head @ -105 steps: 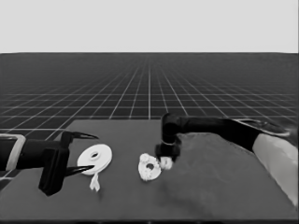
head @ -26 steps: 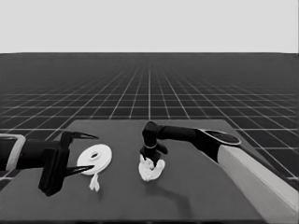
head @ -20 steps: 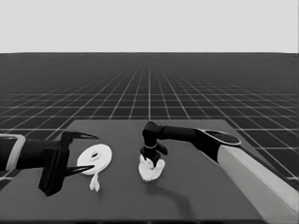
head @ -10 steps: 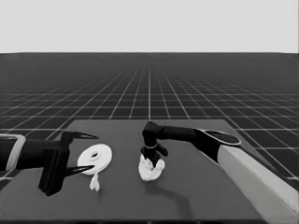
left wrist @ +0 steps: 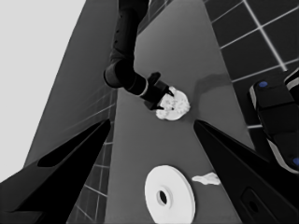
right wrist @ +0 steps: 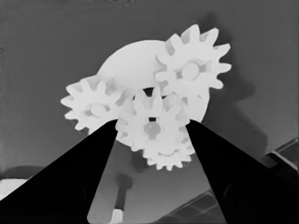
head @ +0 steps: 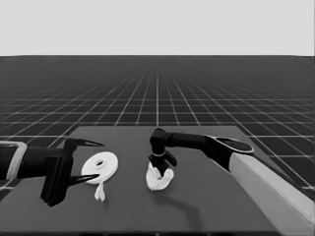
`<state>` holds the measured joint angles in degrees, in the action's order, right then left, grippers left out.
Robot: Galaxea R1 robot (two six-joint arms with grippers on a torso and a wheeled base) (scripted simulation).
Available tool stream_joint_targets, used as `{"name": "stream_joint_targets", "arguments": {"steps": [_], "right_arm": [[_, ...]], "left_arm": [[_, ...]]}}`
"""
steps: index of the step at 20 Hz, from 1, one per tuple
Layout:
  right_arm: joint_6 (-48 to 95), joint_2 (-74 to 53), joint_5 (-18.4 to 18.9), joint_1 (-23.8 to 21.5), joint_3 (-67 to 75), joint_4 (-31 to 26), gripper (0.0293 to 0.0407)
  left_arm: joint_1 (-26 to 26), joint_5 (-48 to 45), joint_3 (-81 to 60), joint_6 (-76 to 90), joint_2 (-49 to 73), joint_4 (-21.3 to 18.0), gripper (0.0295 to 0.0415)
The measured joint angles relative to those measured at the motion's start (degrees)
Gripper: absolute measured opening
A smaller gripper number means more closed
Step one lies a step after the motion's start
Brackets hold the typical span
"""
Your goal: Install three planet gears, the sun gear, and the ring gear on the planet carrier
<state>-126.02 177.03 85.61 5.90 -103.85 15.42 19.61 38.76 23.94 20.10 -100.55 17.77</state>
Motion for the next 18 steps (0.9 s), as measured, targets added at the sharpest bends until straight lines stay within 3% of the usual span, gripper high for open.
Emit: {"name": "stream_joint_targets", "arguments": {"steps": [12, 14, 15, 18], "right_arm": [[-7.2, 0.0, 0.0, 0.0, 0.0, 0.0, 0.0309], [-7.77, 0.0, 0.0, 0.01, 0.0, 0.0, 0.0369], [-7.89, 0.0, 0.0, 0.02, 0.0, 0.01, 0.038], [-8.03, 0.0, 0.0, 0.02, -0.01, 0.01, 0.0384]], "left_arm": [[0.0, 0.0, 0.0, 0.0, 0.0, 0.0, 0.0385], [0.0, 0.0, 0.0, 0.0, 0.0, 0.0, 0.0385], [0.0, 0.0, 0.0, 0.0, 0.0, 0.0, 0.0385], [0.0, 0.0, 0.0, 0.0, 0.0, 0.0, 0.0385]]}}
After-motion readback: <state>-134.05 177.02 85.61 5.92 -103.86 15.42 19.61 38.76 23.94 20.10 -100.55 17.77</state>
